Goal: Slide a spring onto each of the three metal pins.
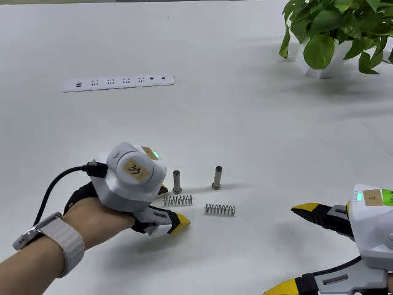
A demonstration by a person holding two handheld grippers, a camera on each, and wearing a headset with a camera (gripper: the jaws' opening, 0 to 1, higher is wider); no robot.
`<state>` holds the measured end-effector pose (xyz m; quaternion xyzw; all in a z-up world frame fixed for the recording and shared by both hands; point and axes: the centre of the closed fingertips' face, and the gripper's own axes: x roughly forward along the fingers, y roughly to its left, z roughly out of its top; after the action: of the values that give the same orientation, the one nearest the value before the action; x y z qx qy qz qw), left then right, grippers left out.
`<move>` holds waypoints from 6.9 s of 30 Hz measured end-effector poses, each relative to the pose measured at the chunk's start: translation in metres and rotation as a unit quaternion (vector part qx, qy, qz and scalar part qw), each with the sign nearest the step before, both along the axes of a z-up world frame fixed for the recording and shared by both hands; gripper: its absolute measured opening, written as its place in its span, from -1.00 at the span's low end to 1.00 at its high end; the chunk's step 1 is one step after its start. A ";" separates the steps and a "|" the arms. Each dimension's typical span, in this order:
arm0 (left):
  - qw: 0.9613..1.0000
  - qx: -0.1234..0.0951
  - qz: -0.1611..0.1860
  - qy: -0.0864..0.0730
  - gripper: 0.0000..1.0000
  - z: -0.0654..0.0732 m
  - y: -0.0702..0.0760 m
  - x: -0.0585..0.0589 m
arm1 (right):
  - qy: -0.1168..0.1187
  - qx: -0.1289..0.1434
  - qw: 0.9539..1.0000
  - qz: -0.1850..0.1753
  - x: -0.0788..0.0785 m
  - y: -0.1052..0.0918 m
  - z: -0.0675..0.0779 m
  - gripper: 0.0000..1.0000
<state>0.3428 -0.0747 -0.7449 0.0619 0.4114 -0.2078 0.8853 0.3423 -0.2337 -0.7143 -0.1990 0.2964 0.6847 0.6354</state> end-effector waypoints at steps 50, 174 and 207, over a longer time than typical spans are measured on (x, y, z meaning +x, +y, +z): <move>0.998 0.069 -0.008 -0.001 -0.80 -0.006 0.008 -0.008 | 0.014 0.003 1.000 -0.009 -0.012 -0.001 -0.009 0.94; 0.983 -0.090 -0.090 -0.135 -0.83 0.053 -0.077 -0.080 | -0.061 -0.031 0.940 0.333 -0.083 0.082 0.062 -0.65; 0.976 -0.091 -0.121 -0.158 -0.82 0.070 -0.097 -0.076 | -0.049 -0.084 0.921 0.376 -0.090 0.074 0.044 -0.74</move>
<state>0.2665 -0.1719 -0.6746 0.0627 0.2356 -0.3376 0.9092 0.2518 -0.1598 -0.6707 -0.3817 0.2250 0.8352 0.3257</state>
